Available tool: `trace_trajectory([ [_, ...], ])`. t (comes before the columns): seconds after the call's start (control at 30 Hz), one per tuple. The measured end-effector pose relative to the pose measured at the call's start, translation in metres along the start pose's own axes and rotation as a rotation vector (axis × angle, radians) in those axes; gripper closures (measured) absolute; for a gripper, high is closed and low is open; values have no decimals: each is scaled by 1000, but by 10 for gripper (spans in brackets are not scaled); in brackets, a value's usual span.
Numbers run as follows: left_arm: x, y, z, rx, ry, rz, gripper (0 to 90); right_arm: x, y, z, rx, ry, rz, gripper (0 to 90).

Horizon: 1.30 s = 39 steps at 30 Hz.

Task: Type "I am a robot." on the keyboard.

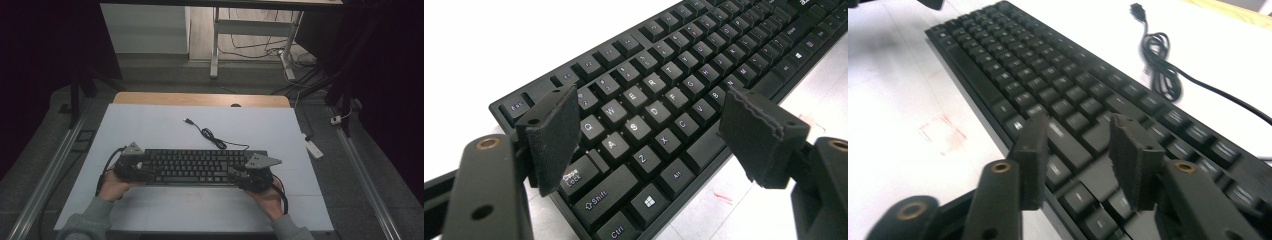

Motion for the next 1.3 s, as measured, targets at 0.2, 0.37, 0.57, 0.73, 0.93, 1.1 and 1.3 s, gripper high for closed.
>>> trace_trajectory([
  [0.2,0,0,0,-1,-3,-2,250,-8,-11,-17,-53,-1,16,761],
  [0.37,1,0,0,-1,-3,-3,250,-12,-22,-31,-101,-32,29,893],
  [0.57,1,1,-1,-2,-6,-6,249,-15,-32,-47,-128,-37,33,894],
  [0.73,1,1,-1,-2,-7,-7,249,-15,-38,-68,-136,-63,31,894],
  [0.93,2,1,-1,-2,-7,-3,249,-12,-45,-92,-149,-93,34,893],
  [1.1,2,1,-1,-1,-9,-6,249,-12,-50,-106,-158,-111,48,892],
  [1.3,2,0,0,-2,-7,-5,249,-9,-52,-115,-166,-128,49,892],
])
Point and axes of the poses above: each handheld gripper's, and its own axes: z roughly backward along the jaws, x roughly out of its underside, y roughly to its right, the point moved 7 cm from there along -z, roughly forward along the jaws, and after that the axes turned 14 degrees about y, right-handed, at the moved point
